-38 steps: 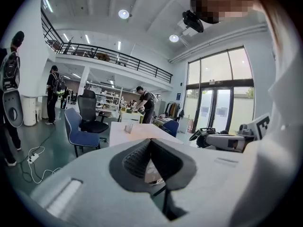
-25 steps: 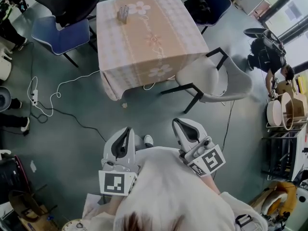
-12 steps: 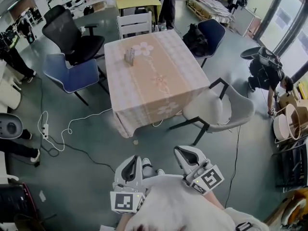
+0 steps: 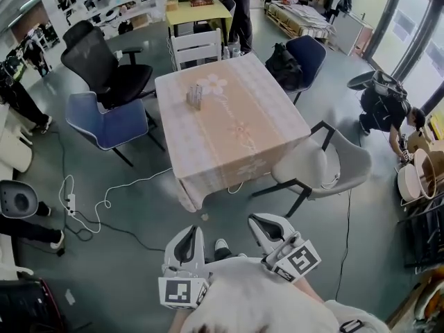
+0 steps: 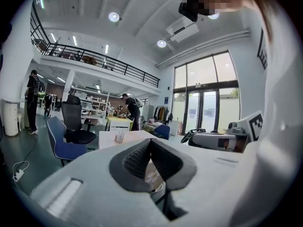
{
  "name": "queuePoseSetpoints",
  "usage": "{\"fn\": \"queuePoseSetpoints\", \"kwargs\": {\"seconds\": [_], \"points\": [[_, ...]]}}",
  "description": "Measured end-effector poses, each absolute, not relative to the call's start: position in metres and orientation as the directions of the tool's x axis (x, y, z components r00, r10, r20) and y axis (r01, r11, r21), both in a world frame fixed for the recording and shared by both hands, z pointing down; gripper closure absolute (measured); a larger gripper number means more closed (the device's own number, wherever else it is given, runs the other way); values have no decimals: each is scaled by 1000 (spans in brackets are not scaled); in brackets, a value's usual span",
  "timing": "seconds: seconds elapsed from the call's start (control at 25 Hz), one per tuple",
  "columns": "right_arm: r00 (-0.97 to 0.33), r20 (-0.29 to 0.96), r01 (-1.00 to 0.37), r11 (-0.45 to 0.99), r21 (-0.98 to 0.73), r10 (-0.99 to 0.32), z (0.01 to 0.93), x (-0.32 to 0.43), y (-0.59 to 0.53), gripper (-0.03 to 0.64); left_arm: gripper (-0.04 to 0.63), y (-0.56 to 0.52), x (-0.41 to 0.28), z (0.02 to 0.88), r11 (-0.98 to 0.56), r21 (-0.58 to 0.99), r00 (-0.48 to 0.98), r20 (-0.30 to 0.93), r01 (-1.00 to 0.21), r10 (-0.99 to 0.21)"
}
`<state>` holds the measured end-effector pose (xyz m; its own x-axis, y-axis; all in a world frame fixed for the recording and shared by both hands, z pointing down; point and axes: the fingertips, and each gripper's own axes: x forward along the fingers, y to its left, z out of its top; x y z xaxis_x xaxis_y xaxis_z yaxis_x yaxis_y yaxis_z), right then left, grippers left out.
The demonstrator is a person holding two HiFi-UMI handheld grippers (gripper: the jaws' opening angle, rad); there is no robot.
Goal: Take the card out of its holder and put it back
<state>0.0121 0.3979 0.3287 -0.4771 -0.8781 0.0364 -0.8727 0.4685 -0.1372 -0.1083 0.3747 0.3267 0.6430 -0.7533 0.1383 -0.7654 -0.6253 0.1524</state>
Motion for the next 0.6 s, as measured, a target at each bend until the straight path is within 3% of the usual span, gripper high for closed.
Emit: {"fn": "queuePoseSetpoints", "kwargs": {"seconds": [0.6], "points": [[-478,69,-872,463,-161,-876,345,-4,369,618,595,340,-121,337,-625,147,642,130,-766,-756]]}}
